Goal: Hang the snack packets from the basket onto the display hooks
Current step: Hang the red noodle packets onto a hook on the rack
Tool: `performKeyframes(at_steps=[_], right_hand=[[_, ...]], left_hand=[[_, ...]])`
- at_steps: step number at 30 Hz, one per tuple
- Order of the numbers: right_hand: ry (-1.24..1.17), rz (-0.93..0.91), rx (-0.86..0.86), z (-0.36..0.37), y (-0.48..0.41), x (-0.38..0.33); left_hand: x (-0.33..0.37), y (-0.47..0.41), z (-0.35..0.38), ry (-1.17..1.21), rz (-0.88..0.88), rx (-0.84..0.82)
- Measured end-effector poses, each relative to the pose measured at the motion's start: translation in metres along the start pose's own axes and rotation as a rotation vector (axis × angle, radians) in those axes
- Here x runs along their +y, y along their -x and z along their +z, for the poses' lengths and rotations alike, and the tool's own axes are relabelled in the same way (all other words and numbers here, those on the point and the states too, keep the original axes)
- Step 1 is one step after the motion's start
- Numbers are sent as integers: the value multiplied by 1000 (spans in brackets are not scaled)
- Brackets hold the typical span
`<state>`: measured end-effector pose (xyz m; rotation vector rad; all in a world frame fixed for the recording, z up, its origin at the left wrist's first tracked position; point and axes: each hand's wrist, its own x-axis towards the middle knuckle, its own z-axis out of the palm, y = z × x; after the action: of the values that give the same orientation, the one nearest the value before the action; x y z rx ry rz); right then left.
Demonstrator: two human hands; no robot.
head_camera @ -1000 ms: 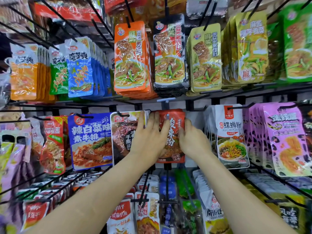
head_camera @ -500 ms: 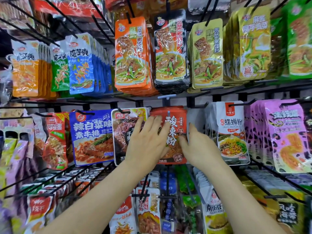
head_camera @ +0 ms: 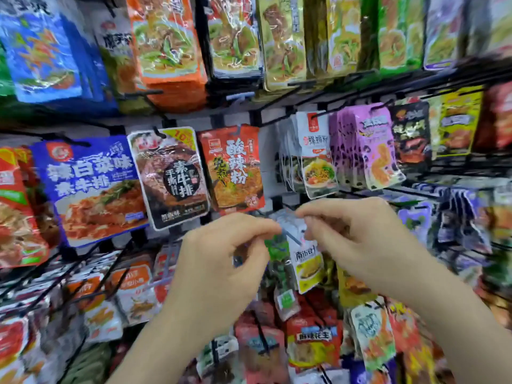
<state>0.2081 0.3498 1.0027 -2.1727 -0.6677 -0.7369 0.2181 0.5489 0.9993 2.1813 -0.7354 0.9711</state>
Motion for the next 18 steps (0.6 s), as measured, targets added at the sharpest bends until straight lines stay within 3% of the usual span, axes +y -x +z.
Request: performKeyframes(at_steps=[2, 3, 5, 7, 9, 18], right_hand=[[-23, 93, -3, -8, 30, -7], [-27, 147, -14, -12, 46, -10], [16, 278, -64, -20, 88, -13], [76, 402, -83, -28, 135, -11], [180, 554, -103, -36, 185, -10], [341, 1158, 50, -61, 414, -6]], left_hand=[[-29, 25, 13, 125, -310, -401], [-40, 35, 26, 200, -453, -500], [-39, 66, 46, 281, -261, -584], [7, 88, 56, 371, -167, -391], [44, 120, 53, 470, 61, -306], [107, 237, 169, 543, 156, -743]])
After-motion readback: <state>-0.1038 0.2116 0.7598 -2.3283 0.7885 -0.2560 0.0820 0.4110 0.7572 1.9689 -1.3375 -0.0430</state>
